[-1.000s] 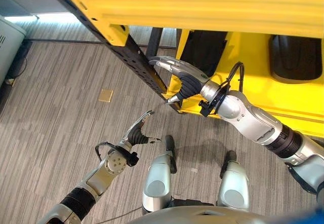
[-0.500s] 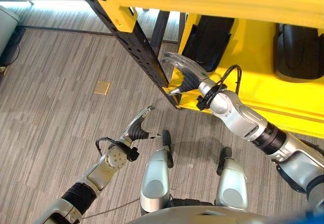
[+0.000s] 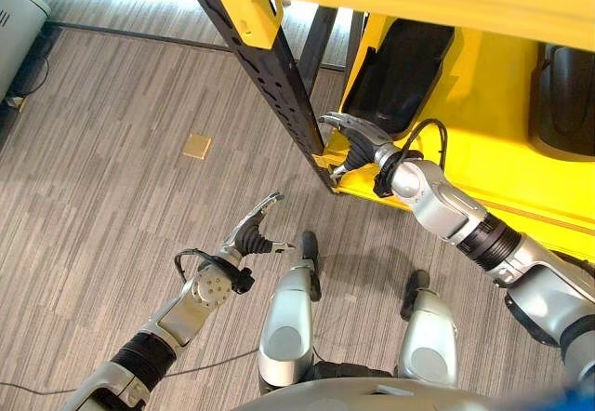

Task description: Move parts from the plastic box to the shelf.

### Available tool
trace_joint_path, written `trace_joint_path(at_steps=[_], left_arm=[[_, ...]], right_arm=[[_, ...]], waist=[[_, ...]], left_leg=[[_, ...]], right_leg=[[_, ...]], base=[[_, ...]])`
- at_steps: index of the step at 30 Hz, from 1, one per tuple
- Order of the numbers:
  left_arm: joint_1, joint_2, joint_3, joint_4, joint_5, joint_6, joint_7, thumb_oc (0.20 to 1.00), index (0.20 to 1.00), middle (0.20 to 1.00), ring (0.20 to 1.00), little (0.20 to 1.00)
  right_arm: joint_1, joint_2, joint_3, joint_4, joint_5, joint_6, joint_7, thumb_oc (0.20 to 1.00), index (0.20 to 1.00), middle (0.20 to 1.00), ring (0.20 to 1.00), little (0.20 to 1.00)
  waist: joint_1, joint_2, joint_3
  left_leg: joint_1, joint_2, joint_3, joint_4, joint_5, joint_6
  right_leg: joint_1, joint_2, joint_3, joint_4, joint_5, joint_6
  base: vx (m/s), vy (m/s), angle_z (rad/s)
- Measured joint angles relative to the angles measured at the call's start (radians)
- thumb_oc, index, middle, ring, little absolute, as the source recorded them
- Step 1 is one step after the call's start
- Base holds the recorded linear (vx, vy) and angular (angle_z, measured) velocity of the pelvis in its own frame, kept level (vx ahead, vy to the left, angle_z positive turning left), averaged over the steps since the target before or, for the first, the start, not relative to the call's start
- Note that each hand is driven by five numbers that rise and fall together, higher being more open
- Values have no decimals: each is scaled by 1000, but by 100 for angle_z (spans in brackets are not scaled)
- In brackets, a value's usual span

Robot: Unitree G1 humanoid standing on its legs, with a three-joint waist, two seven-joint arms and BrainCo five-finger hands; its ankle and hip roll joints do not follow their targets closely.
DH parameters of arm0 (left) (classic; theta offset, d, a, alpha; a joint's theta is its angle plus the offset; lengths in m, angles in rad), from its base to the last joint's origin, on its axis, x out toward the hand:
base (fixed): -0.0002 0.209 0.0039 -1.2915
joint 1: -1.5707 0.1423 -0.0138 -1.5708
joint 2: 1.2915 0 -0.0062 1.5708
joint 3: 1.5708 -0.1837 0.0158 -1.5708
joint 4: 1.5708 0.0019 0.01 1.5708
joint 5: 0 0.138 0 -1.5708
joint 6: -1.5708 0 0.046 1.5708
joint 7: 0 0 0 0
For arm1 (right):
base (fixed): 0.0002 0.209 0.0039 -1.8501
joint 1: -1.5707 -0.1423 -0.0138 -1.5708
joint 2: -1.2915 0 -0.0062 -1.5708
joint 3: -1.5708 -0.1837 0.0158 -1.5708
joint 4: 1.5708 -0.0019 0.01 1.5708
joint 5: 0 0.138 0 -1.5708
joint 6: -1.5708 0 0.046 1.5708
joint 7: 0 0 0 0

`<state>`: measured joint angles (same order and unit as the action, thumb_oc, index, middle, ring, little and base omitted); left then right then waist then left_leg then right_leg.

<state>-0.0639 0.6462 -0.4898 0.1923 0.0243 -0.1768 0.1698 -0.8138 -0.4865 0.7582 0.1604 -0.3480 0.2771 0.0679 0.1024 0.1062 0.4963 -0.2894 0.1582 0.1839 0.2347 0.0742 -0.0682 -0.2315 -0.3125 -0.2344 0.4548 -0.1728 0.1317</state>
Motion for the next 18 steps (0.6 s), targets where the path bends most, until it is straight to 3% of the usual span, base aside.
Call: trace_joint_path(at_steps=[10,18], left_arm=[[4,0,1,0,7,-2,-2,1000,1000,1000,1000,1000],[8,15,33,0,7,-7,0,1000,1000,1000,1000,1000]], right_arm=[[3,-14,1,5,-71,-16,10,1000,1000,1000,1000,1000],[24,-168,3,-9,-217,-144,55,1000,1000,1000,1000,1000]], waist=[[-2,0,0],[-2,-11,1]], left_leg=[[-1,3,0,-1,0,0],[-4,10,0,1,0,0]], right_leg=[[0,-1,-1,-1,0,1],[-2,5,-2,-2,1,0]], base=[[1,-2,0],[-6,-29,-1]])
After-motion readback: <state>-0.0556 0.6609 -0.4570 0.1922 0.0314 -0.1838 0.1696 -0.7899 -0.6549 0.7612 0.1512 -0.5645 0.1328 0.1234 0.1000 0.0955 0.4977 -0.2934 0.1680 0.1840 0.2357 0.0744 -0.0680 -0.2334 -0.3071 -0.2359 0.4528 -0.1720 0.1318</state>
